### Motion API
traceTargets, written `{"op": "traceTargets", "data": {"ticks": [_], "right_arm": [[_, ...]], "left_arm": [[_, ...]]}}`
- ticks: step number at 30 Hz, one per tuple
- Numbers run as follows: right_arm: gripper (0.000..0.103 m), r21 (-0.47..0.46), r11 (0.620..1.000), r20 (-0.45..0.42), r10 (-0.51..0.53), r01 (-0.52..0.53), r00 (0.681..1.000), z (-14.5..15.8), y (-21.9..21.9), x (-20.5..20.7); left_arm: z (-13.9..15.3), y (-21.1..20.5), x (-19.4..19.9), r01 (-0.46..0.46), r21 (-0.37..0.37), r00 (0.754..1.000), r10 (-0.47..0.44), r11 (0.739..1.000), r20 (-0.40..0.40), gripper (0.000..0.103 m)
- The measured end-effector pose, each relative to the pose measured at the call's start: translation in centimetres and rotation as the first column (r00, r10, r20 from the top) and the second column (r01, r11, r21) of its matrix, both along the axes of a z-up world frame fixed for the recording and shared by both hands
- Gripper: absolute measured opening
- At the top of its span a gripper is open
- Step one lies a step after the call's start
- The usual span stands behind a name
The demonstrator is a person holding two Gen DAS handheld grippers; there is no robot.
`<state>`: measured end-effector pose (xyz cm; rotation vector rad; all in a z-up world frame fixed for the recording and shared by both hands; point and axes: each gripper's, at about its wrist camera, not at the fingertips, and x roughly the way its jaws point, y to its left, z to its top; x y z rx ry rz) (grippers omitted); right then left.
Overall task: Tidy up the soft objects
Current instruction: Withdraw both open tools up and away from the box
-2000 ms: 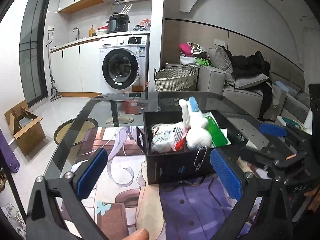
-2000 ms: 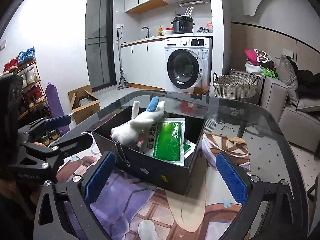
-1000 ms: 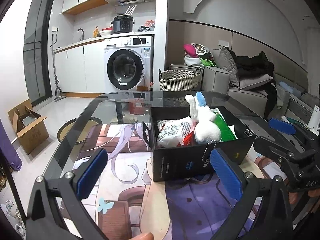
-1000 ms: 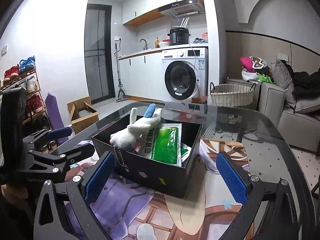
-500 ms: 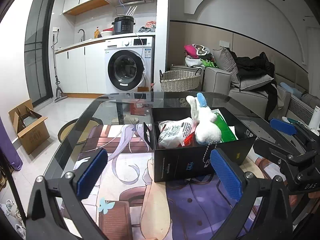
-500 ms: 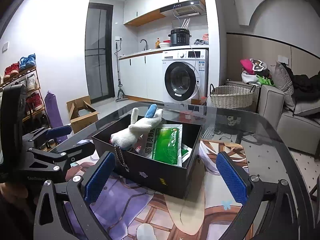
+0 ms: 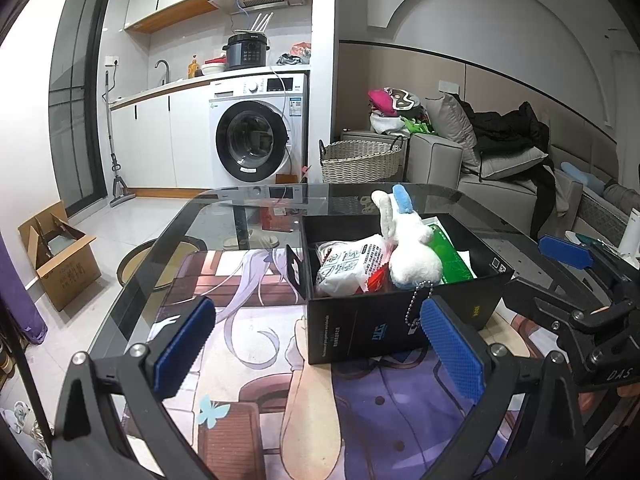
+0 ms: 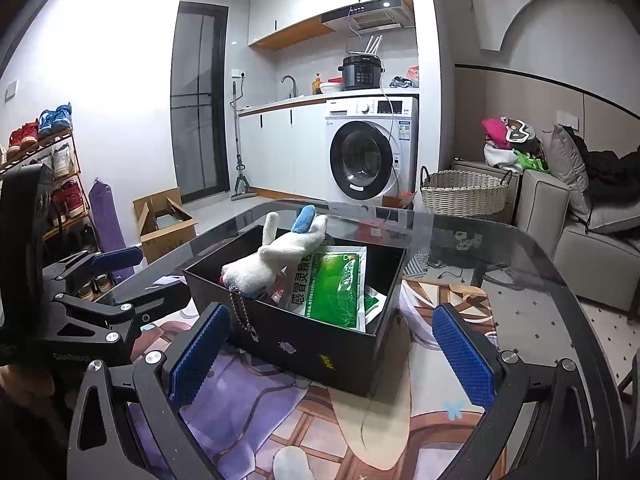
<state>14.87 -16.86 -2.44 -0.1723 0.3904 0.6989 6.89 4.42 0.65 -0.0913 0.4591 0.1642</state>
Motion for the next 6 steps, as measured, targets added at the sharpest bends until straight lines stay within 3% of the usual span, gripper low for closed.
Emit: {"op": "traceTargets", "data": {"ticks": [6], "right_arm": [[0.102, -0.002, 1.0, -0.001, -0.001, 0.001, 1.0, -0.01, 0.04, 0.05]], "left_arm": [[0.04, -0.05, 0.07, 0.0, 0.0, 1.0, 0.0, 1.0, -0.003, 0.103]]}}
